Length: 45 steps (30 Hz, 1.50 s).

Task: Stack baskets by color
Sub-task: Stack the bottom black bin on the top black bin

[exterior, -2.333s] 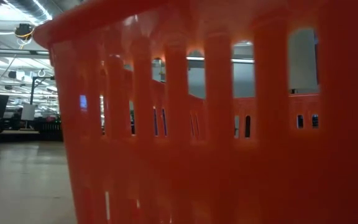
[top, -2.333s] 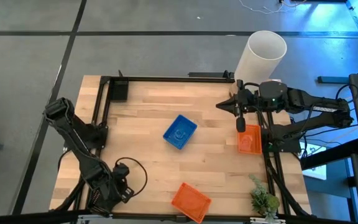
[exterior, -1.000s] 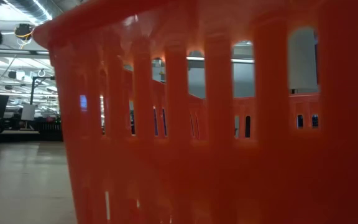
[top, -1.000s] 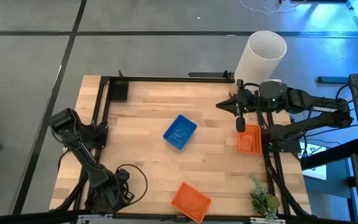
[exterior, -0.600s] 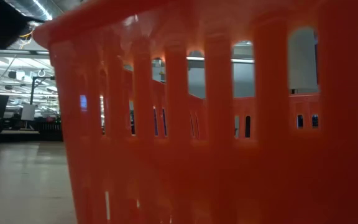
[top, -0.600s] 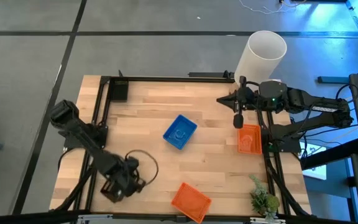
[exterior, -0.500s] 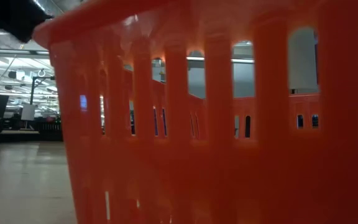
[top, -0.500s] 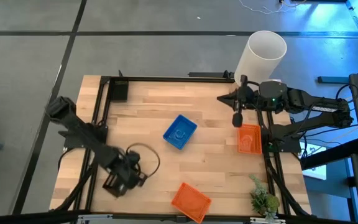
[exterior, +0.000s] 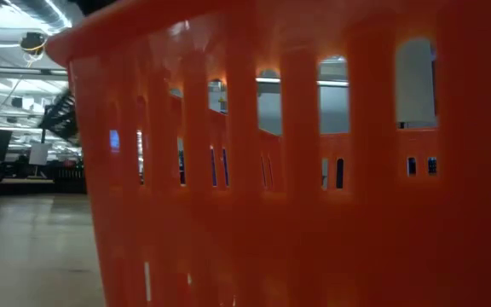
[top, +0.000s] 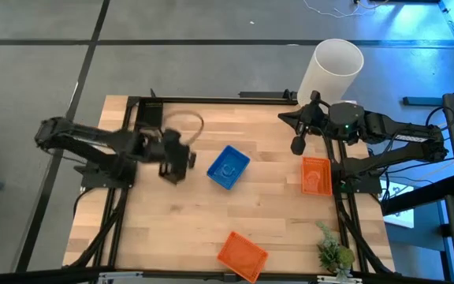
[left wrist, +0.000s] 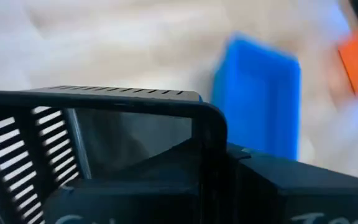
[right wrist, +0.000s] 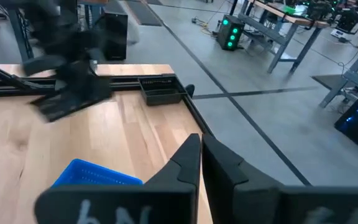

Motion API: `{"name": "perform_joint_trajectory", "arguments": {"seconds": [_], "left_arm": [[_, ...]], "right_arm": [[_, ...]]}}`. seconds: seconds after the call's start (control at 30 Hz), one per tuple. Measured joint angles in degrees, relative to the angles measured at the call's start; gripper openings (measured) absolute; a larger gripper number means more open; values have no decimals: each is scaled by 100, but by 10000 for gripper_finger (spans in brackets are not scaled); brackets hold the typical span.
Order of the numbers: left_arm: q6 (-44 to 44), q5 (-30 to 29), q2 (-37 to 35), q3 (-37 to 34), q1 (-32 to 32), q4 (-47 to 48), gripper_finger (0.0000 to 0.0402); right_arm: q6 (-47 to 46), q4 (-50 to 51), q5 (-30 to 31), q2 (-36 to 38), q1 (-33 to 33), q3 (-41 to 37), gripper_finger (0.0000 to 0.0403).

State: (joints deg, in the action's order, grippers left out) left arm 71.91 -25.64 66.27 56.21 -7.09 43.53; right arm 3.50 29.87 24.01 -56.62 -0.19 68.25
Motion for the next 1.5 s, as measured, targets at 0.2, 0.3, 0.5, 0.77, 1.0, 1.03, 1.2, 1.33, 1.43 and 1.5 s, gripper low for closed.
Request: {"name": "perform_joint_trajectory", "arguments": {"seconds": [0.2,0.3,0.5,0.77,1.0,1.03,1.2,1.33,1.43,1.5], "left_arm": [[-1336,-661,-269,4,1492,-16,0],[-2024,-801,-264,4,2256,-140,0],[-3278,-790,-258,4,3648,-252,0],[-4083,-384,-157,4,4912,-364,0],[-4270,-158,407,4,5312,-371,0],[-4269,-139,495,4,5344,-380,0],[-4269,-101,938,4,5486,-459,0],[-4273,-100,1279,4,5603,-483,0],[-4379,-92,1486,4,5693,-571,0],[-4395,-12,1582,4,5761,-701,0]], "right_arm": [[88,0,0,0,0,0,16],[126,-7,6,0,-4,0,16],[-81,-15,596,0,-4,0,16],[-345,-17,989,0,-5,0,16],[-345,-21,1232,0,-7,0,16],[-345,-20,1237,0,-7,0,16],[-345,-21,1239,0,-7,0,16],[-344,-22,1239,0,-7,0,16],[-331,-20,1241,0,-7,0,16],[-330,-20,1241,0,-7,0,16]]}}
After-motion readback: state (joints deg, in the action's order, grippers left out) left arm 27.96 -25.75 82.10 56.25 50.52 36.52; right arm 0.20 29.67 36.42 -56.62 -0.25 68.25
